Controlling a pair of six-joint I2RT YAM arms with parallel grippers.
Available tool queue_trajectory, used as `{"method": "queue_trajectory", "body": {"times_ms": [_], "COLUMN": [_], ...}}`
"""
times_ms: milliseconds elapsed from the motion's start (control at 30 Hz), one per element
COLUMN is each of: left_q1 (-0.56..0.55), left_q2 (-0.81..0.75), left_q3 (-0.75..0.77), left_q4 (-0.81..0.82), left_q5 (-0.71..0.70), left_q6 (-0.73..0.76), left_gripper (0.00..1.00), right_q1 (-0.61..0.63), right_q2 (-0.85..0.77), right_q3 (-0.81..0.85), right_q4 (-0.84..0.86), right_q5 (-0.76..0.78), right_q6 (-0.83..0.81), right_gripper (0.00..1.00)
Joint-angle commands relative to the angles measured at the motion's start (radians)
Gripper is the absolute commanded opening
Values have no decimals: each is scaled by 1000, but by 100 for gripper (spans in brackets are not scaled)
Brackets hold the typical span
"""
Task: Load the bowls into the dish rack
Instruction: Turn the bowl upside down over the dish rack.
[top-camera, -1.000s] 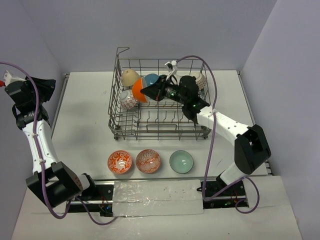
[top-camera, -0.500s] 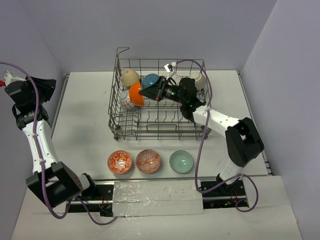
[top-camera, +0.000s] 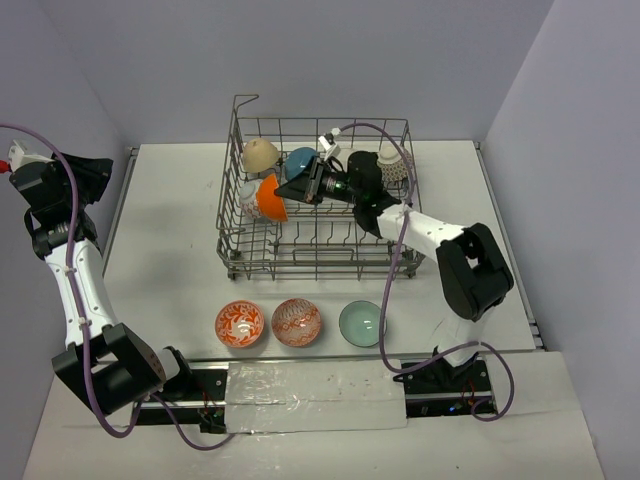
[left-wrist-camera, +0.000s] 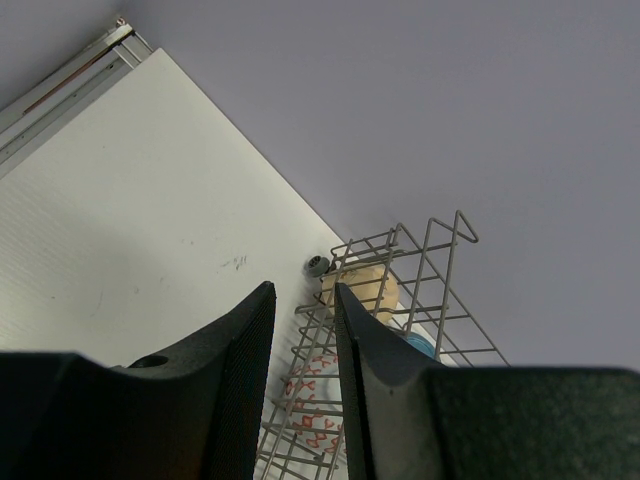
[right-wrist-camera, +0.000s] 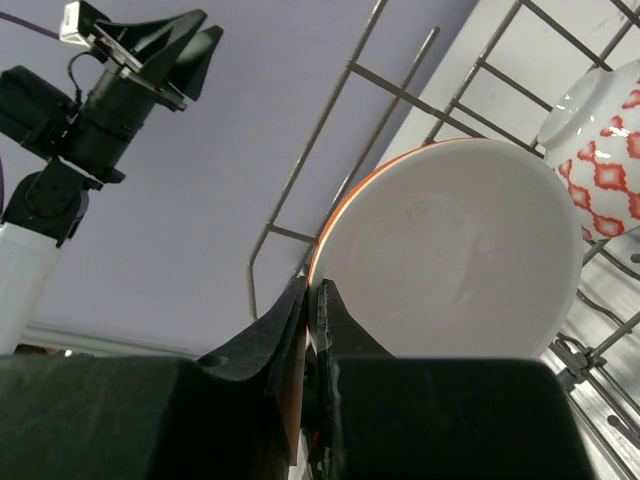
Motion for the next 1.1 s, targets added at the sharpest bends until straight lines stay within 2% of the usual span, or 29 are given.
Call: {"method": "queue_trajectory", "body": {"times_ms": [0,133,467,633,1067], "left_q1": [-2,-2,-7,-10,-13], "left_q2": [-18,-21,-19,-21,-15], "left_q3": [-2,-4,-4,-2,-1], "left_q4": [47,49,49,46,43], "left_q5": [19,17,14,11,5], "left_q6": [-9,-9,-8,-4,-1], "left_gripper": [36,36,36,36,36], "right_q1": [-6,-6,-6,-6,-3], "right_q2": [1,15,61,95,186], "right_q3": [89,141,207,270,360], "right_q4": [-43,-154,-269,-378,-376], "right_q5": [-39,-58,-124,-141,-217], "right_q6": [-49,-97,-155,-210,-169], "right_gripper": [0,0,0,0,0]}}
